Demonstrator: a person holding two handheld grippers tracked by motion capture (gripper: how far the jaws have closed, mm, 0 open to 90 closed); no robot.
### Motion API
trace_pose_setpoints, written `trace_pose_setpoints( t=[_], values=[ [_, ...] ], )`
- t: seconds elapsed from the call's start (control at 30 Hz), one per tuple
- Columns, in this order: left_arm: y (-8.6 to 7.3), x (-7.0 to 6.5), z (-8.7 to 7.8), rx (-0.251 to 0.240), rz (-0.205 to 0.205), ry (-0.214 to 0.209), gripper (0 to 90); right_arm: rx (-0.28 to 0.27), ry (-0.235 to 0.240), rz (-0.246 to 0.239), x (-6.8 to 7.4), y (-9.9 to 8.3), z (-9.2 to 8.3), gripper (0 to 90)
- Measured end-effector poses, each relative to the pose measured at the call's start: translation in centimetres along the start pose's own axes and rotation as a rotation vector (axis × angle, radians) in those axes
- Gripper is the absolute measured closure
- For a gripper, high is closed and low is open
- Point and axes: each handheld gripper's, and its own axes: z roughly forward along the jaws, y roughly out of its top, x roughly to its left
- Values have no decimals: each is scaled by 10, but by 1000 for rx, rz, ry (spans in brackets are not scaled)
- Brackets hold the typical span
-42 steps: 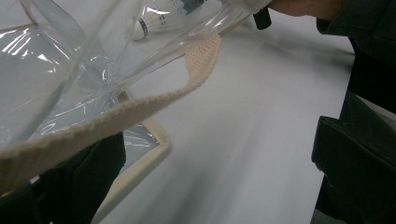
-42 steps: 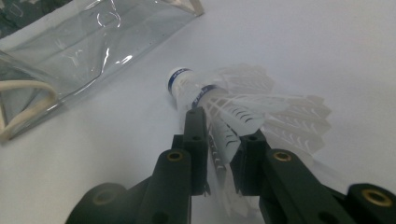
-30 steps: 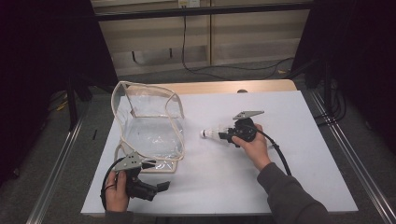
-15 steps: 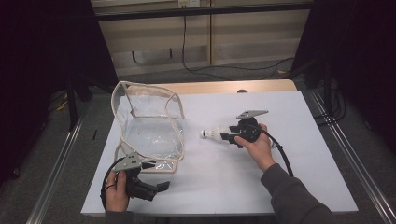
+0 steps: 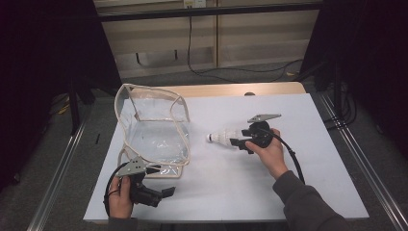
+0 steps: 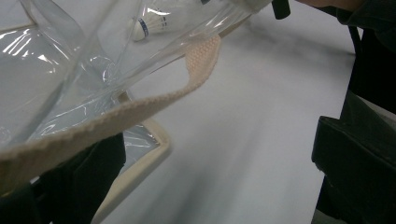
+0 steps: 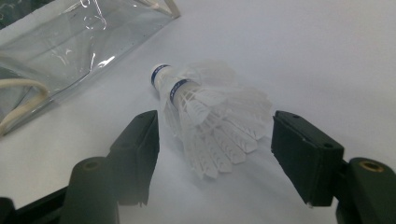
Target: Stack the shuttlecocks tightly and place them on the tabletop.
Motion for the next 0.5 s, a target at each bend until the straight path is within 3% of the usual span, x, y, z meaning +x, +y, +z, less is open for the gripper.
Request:
trace_pose_setpoints(
  t=[0.5],
  values=[
    [1,-1,1,1,3,1,29,-6,-14,-24,0,1,-21,240]
  ],
)
